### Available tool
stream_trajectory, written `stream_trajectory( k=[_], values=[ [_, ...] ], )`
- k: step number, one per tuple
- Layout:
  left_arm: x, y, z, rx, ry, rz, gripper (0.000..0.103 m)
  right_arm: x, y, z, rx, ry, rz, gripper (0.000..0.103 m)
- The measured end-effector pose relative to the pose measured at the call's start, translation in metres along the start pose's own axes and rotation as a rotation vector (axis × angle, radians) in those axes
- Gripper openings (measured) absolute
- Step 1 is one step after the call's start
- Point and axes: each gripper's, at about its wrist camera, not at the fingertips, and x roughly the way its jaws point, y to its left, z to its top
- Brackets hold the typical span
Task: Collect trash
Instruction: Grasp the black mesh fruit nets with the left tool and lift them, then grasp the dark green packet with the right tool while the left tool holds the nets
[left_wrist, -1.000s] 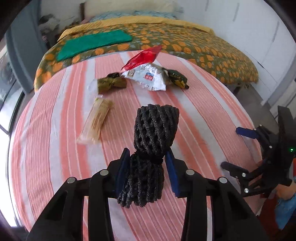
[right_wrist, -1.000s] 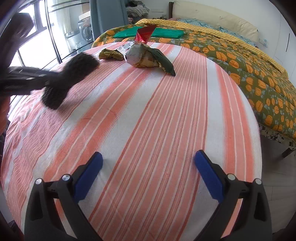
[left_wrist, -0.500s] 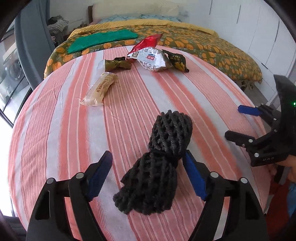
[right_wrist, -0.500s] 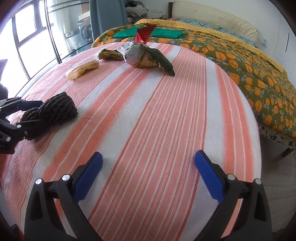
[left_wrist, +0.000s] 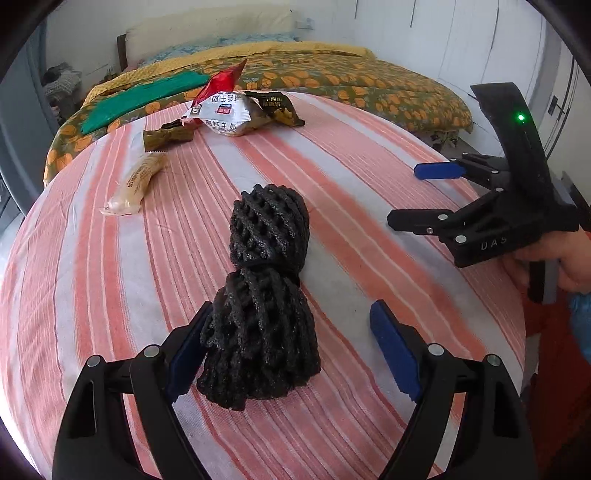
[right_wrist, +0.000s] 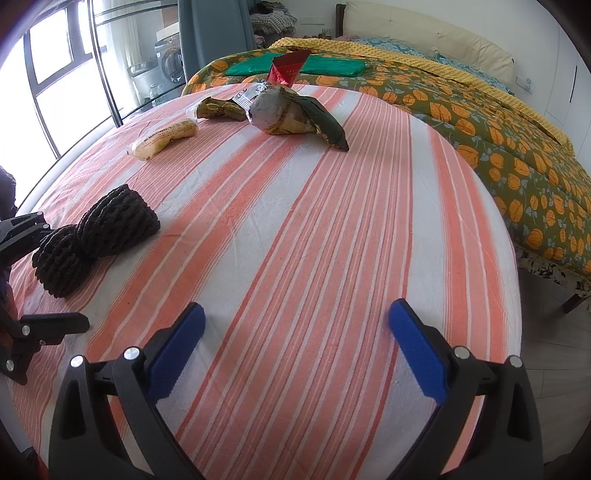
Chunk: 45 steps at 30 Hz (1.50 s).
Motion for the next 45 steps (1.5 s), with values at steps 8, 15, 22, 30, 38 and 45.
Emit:
stream_trajectory(
  k=[8,15,22,30,38,45],
  values=[
    [0.007,0.011,0.001,-0.095,0.002,0.122,0.090,-0.009,-0.036,0.027,0.054,-0.048,0.003,0.096],
    [0.009,0.015,0.001,-0.134,0.014,0.156,0.097,0.048,-0.028,0.096,-0.122,-0.013,-0.056,0.077],
    [0.010,0.018,0.002,-0.142,0.016,0.154,0.098,0.094,-0.023,0.143,-0.146,-0.025,-0.105,0.049],
    [0.011,0.019,0.003,-0.143,0.015,0.152,0.098,0.052,-0.019,0.108,-0.140,-0.042,-0.053,0.024],
    [0.011,0.017,0.003,-0.143,0.015,0.169,0.098,-0.007,0.003,0.027,-0.137,0.011,0.009,0.026],
    [0.009,0.014,0.000,-0.158,0.013,0.188,0.098,-0.033,0.005,-0.024,-0.136,0.018,0.023,0.068]
  ],
)
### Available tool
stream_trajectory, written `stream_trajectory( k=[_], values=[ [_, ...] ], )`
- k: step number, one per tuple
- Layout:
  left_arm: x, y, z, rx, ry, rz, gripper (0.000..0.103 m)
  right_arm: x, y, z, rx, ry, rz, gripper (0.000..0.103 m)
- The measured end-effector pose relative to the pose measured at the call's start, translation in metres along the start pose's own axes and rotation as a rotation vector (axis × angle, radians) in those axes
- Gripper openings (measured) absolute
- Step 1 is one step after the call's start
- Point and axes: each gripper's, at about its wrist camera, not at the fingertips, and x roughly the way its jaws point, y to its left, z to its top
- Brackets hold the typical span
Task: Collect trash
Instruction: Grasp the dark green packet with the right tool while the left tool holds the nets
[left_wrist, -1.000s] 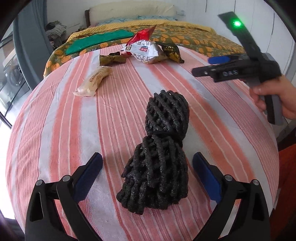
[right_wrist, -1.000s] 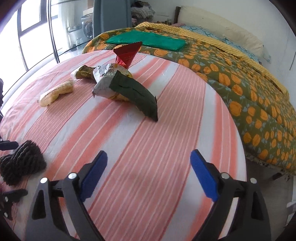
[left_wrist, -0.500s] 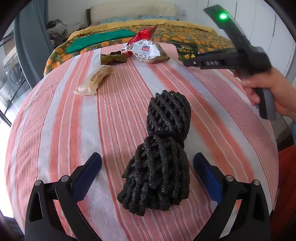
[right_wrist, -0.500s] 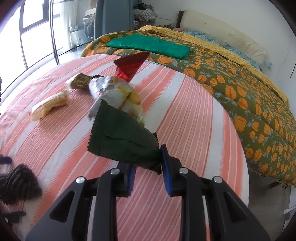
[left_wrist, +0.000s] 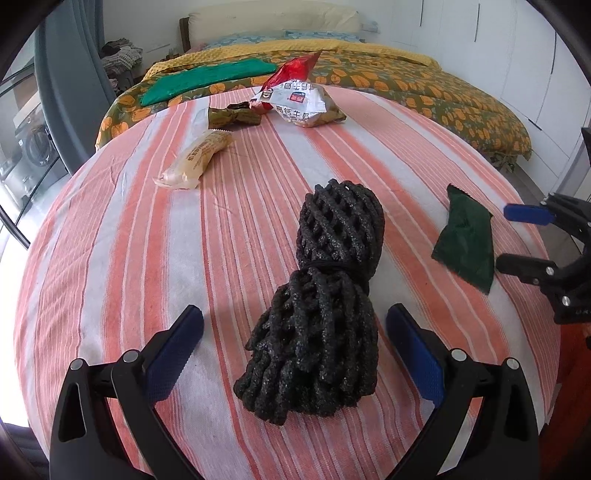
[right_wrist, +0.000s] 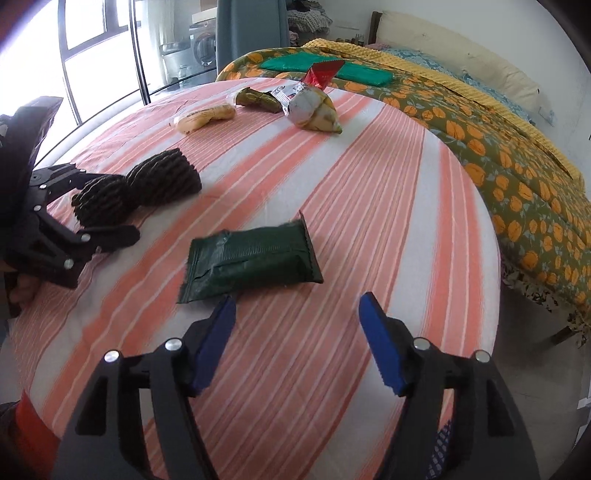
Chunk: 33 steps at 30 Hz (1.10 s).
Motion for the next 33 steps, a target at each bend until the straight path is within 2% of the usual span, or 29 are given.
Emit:
stream_trajectory(
  k=[3,6,10,11,16,20,21,22,23,25,33],
  values=[
    [0.000,0.000,0.000,-0.008,0.000,0.005,0.098,-0.012,-0.007,-0.013,0.061,0.007,0.017,0.069],
    [-0.001,-0.001,-0.001,-0.013,0.000,0.009,0.098,-0.025,-0.013,-0.013,0.197,-0.007,0.080,0.070],
    [-0.001,-0.001,-0.001,-0.014,0.001,0.008,0.098,-0.005,-0.003,0.001,0.327,0.092,0.207,0.070],
    [-0.001,-0.001,0.000,-0.013,0.001,0.008,0.098,0.002,0.005,0.008,0.326,0.096,0.206,0.070],
    [-0.001,0.000,-0.001,-0.015,0.001,0.007,0.098,0.027,0.019,0.042,0.346,0.032,0.139,0.070],
    [-0.001,0.000,-0.001,-0.016,0.001,0.005,0.098,0.044,0.025,0.057,0.292,-0.025,0.070,0.069],
    [-0.001,0.000,-0.001,-0.016,0.001,0.005,0.098,0.046,0.026,0.058,0.276,-0.032,0.053,0.063],
    [0.000,0.000,-0.001,-0.017,0.001,0.003,0.098,0.046,0.027,0.057,0.254,-0.029,0.024,0.058],
    [0.000,-0.001,-0.001,-0.017,0.001,0.003,0.098,0.044,0.026,0.056,0.233,-0.026,-0.003,0.048],
    [-0.001,0.000,-0.001,-0.017,0.001,0.003,0.098,0.039,0.025,0.049,0.191,-0.026,-0.016,0.043],
    [0.000,0.000,-0.001,-0.019,0.001,0.000,0.098,0.011,0.015,0.008,0.141,-0.014,-0.028,0.041]
  ],
)
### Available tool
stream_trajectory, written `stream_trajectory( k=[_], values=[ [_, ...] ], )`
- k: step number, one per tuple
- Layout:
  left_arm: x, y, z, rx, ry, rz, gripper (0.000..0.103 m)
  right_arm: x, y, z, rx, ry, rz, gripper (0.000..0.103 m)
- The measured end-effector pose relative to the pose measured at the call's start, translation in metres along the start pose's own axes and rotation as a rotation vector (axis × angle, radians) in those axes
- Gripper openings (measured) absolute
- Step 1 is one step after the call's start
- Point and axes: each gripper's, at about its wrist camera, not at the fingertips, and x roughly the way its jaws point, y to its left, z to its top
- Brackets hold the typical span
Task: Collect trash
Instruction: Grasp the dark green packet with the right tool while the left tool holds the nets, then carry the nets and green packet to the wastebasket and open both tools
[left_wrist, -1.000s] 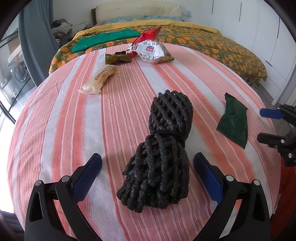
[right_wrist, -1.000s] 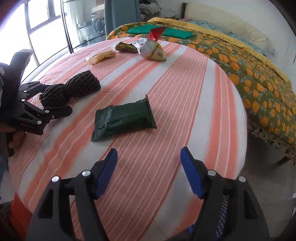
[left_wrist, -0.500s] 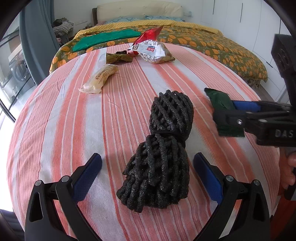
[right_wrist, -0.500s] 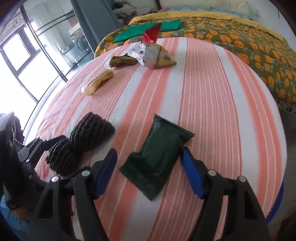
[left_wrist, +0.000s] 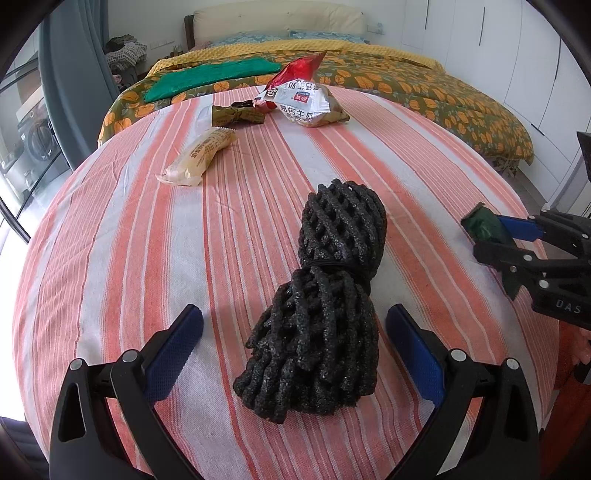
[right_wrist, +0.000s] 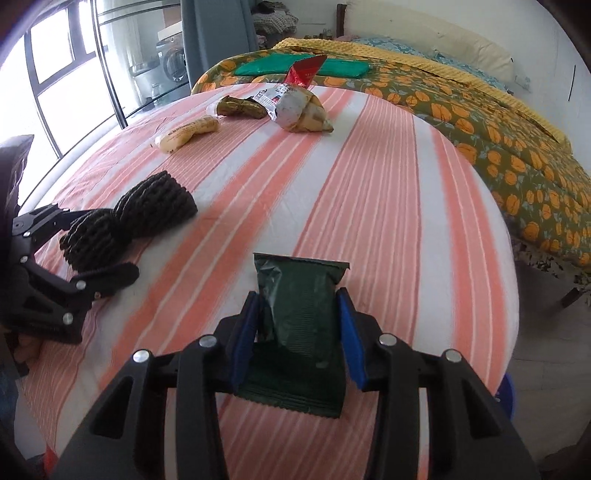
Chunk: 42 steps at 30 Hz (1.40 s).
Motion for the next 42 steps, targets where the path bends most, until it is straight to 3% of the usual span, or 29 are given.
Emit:
stream_trajectory(
  k=[2,4,5,6,10,13,15,17,20,31,42],
  values=[
    [-0.001,0.002,0.001,-0.002,0.000,-0.019,0.098,-0.004,-0.004,-0.005,0.008,0.002,0.005,0.042],
    [-0.002,0.005,0.003,-0.003,0.011,-0.050,0.098,-0.008,-0.008,-0.009,0.023,0.011,0.015,0.050],
    [-0.003,0.007,0.005,-0.015,0.016,-0.072,0.098,-0.010,-0.010,-0.010,0.033,0.017,0.021,0.064],
    [-0.005,0.009,0.007,-0.032,0.016,-0.099,0.098,-0.011,-0.011,-0.011,0.042,0.020,0.025,0.069],
    [-0.007,0.005,0.011,-0.021,0.012,-0.098,0.097,-0.011,-0.009,-0.010,0.060,0.036,0.045,0.069],
    [-0.004,-0.007,0.011,0.033,0.020,-0.059,0.082,-0.007,-0.004,-0.006,0.047,0.045,0.030,0.067],
    [-0.004,-0.011,0.011,0.053,0.019,-0.049,0.071,-0.005,-0.002,-0.004,0.037,0.044,0.008,0.042],
    [-0.007,-0.017,0.011,0.069,0.007,-0.034,0.043,-0.007,-0.004,-0.004,0.044,0.037,0.006,0.038],
    [-0.015,-0.021,0.008,0.061,-0.019,-0.023,0.039,-0.018,-0.009,-0.006,0.067,0.007,0.037,0.037],
    [-0.048,-0.078,-0.006,-0.025,-0.064,-0.131,0.038,-0.065,-0.030,-0.025,0.188,-0.114,0.176,0.037],
    [-0.050,-0.169,0.007,0.051,-0.080,-0.146,0.038,-0.104,-0.116,-0.068,0.327,-0.170,0.122,0.037]
  ],
)
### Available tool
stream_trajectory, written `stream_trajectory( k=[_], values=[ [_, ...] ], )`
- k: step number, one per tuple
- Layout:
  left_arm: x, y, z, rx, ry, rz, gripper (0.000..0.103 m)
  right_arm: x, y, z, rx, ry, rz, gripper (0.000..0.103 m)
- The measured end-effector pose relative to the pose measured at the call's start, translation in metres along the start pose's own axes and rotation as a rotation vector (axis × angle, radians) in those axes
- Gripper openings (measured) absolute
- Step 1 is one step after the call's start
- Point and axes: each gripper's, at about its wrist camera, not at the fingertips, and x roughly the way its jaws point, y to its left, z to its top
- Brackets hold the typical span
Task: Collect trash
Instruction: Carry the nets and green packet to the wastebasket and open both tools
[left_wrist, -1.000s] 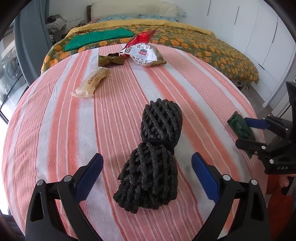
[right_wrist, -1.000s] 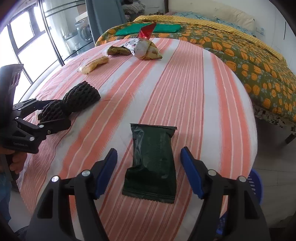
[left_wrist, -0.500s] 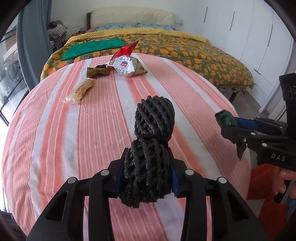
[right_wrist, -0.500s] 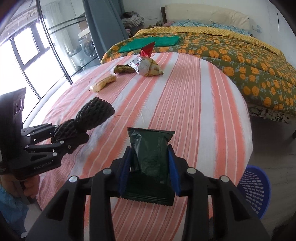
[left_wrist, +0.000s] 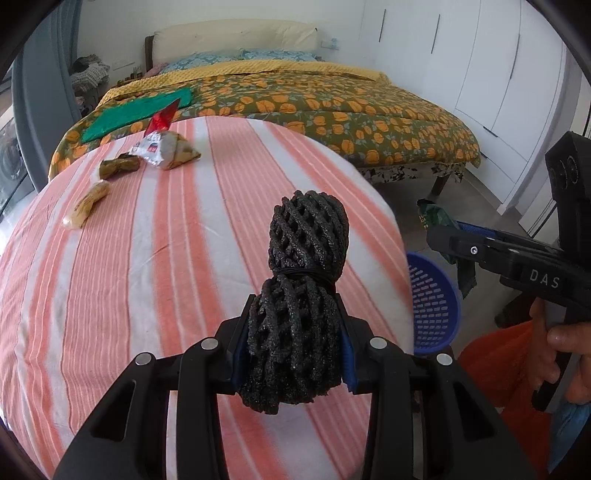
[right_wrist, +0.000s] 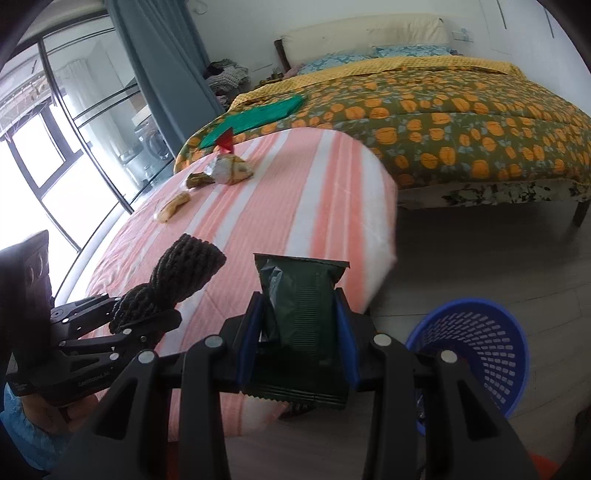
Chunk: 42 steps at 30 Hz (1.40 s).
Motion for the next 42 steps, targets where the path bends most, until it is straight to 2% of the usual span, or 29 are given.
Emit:
stream_trajectory(
  k=[6,15,17,22,25,29,32,37,42],
  values=[
    [0.011,-0.048,0.014,0.080,-0.013,0.007,0.038,-0.027,-0.052,-0.003,0.082,-0.034,-0.051,0.037],
    [0.023,-0.088,0.029,0.148,-0.015,0.000,0.038,-0.041,-0.093,-0.009,0.121,-0.037,-0.087,0.037],
    [0.024,-0.095,0.030,0.151,-0.010,-0.019,0.038,-0.042,-0.099,-0.008,0.113,-0.026,-0.097,0.037],
    [0.036,-0.123,0.033,0.150,0.042,-0.140,0.038,-0.049,-0.118,0.001,0.060,-0.008,-0.179,0.037],
    [0.052,-0.147,0.030,0.151,0.092,-0.212,0.038,-0.046,-0.143,-0.003,0.095,0.008,-0.229,0.037],
    [0.082,-0.176,0.025,0.173,0.142,-0.236,0.039,-0.034,-0.181,-0.022,0.176,0.048,-0.274,0.037],
    [0.113,-0.184,0.021,0.136,0.199,-0.271,0.039,-0.029,-0.202,-0.028,0.229,0.072,-0.276,0.037],
    [0.159,-0.196,0.016,0.101,0.253,-0.274,0.039,-0.027,-0.231,-0.036,0.307,0.068,-0.278,0.037],
    [0.187,-0.207,0.014,0.103,0.274,-0.268,0.040,-0.028,-0.247,-0.041,0.353,0.057,-0.264,0.037]
  ],
)
